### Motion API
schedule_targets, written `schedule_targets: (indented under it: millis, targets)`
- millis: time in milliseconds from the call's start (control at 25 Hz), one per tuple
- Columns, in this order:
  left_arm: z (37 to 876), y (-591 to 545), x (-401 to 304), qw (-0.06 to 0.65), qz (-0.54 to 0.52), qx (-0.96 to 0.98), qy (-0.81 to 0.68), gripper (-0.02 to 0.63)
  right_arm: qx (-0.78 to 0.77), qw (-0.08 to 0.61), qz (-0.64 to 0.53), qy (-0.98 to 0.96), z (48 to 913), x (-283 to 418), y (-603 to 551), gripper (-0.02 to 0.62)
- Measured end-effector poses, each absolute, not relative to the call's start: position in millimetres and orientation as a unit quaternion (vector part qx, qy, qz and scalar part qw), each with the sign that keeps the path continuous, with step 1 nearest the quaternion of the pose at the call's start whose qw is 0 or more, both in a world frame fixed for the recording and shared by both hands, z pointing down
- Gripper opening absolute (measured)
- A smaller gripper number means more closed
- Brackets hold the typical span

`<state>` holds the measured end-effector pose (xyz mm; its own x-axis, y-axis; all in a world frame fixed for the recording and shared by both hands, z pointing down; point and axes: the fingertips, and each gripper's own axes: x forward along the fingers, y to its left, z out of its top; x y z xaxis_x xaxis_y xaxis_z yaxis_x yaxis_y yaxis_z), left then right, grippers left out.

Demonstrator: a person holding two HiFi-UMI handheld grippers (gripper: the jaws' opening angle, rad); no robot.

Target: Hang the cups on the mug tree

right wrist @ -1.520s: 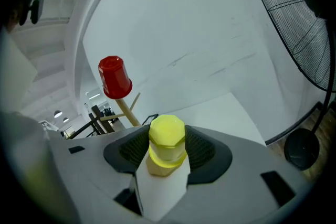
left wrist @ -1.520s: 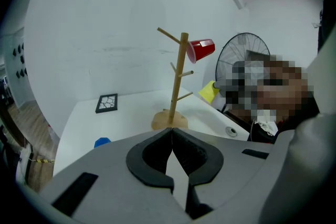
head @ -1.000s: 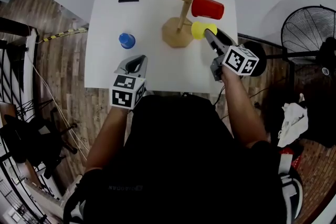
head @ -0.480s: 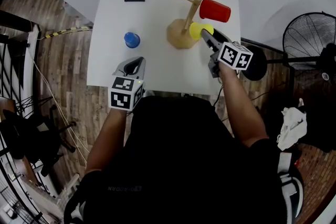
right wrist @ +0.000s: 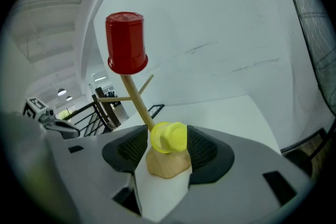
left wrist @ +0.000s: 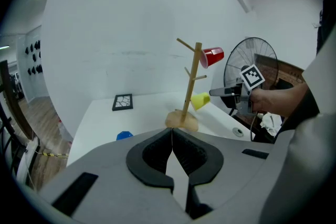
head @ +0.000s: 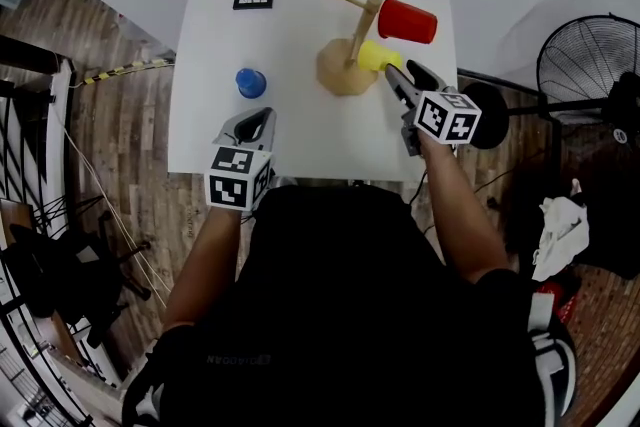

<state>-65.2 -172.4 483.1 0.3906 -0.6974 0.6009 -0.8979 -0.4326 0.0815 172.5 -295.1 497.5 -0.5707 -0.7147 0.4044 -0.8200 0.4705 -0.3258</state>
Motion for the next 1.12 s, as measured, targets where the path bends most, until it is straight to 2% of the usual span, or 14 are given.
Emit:
schedule_targets:
  millis: [240,400,1120]
  targets:
    - [477,-182,-59,0.186,0.24,0.822,-0.482,0.017,0.453,0.126,0.18,-0.864,472,169,-273,0.216]
    - [473,-185,-57,0.182,0.235,0.828,-0.475,0.017,0.422,0.117,0.18,-0.881,460,147,-253,0.204]
    - [481,-180,-83,0.189,0.24,0.823,-0.479,0.017,0.318,0.18,0.172,-0.915,490,52,-204,0.195]
